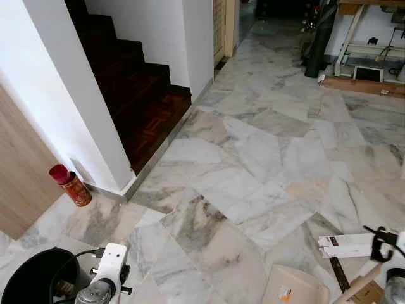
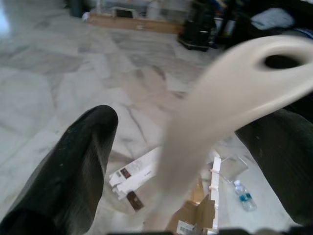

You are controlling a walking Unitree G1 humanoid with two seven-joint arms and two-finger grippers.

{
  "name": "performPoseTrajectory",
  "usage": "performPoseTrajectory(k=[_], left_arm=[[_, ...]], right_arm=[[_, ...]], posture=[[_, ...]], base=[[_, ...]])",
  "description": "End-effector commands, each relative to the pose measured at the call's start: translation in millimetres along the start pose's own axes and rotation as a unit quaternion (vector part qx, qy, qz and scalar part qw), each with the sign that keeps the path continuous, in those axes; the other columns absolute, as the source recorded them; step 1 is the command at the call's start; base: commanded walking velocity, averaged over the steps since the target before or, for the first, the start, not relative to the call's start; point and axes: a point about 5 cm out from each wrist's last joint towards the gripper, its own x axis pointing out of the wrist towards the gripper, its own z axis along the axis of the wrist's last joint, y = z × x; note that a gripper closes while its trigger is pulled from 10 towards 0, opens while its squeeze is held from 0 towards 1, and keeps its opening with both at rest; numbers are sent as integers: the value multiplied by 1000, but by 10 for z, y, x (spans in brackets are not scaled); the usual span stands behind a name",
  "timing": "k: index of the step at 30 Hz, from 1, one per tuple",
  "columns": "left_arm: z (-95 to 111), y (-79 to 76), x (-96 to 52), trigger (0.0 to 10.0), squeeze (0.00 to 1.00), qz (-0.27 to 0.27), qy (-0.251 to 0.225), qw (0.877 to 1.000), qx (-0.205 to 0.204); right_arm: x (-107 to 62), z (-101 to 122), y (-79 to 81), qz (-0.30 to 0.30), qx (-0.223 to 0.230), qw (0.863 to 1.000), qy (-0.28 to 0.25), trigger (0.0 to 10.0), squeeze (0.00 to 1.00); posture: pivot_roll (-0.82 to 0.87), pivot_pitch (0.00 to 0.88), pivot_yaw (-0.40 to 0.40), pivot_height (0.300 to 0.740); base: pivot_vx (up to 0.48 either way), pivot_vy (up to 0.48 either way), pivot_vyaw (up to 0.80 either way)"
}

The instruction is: Sweep floor

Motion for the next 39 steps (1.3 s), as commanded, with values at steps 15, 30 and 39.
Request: performPoseTrajectory(k=[15, 30, 39], left_arm=[[50, 73, -3, 10000, 0, 9, -11, 1000, 18], [72, 61, 4, 10000, 0, 13, -18, 1000, 12], [82, 56, 6, 10000, 0, 14, -23, 1000, 3]], right_arm=[[-20, 35, 281, 19, 56, 998, -9, 10000, 0], [-10, 58, 351, 33, 58, 998, -11, 10000, 0], [-9, 59, 375, 39, 58, 998, -10, 10000, 0]], posture=[[-31, 0, 61, 740], [-27, 0, 54, 740], [-28, 0, 50, 740]], base=[[0, 0, 0], [0, 0, 0], [0, 0, 0]])
